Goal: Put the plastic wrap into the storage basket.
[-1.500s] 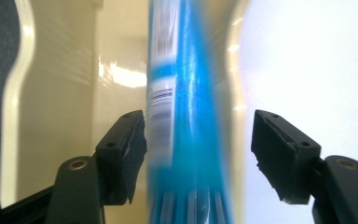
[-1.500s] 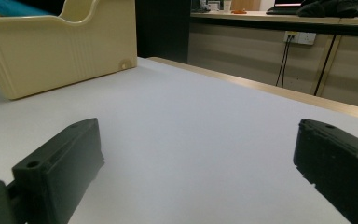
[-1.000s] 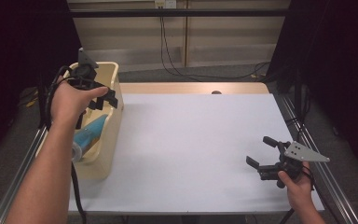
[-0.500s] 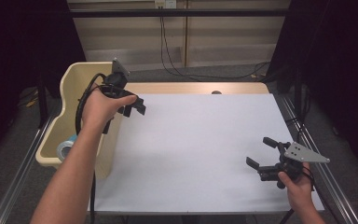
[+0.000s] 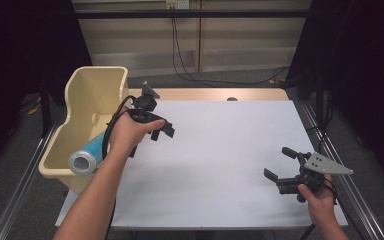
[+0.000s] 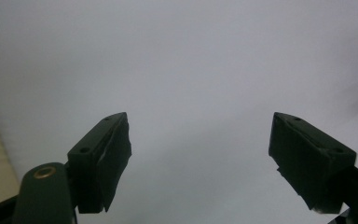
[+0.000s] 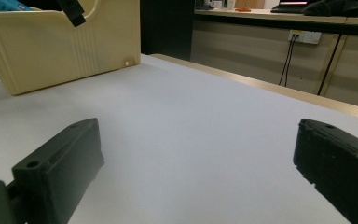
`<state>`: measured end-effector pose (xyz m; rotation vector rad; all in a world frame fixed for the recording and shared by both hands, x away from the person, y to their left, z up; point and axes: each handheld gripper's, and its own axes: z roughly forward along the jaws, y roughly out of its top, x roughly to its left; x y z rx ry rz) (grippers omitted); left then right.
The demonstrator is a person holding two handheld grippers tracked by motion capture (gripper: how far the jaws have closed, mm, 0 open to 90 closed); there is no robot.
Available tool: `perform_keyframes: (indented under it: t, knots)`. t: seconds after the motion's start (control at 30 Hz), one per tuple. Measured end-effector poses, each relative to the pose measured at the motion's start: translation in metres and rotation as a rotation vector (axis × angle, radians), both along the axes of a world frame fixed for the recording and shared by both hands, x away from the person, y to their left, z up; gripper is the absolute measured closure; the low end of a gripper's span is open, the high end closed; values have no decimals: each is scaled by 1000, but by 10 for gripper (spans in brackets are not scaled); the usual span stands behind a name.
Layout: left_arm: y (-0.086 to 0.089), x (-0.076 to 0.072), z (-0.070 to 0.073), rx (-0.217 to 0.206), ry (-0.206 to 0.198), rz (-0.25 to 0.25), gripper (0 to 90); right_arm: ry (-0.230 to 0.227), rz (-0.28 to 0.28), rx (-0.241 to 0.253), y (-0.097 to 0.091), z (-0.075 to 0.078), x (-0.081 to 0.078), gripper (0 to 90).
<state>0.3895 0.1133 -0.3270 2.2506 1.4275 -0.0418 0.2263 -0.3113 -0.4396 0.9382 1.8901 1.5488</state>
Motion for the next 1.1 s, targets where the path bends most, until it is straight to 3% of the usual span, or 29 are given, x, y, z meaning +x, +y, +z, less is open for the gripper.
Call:
perform_keyframes:
  t: [0.2, 0.33, 0.57, 0.73, 0.97, 1.1]
  knots:
    - [-10, -9, -20, -13, -15, -37, 195, -2, 2, -4, 0, 0, 0, 7]
    - [-15, -16, -33, -18, -50, -51, 191, -1, 2, -5, 0, 0, 0, 7]
    - [-16, -32, -51, -104, -239, -73, 173, -1, 2, -6, 0, -1, 0, 7]
    - [-13, -44, -66, -142, -315, -79, 156, 0, 3, -6, 0, -1, 0, 7]
    - [-5, -61, -80, -188, -495, -77, 133, 1, 4, -6, 0, -1, 0, 7]
    - [-1, -68, -88, -217, -574, -71, 131, 1, 4, -6, 1, -1, 0, 7]
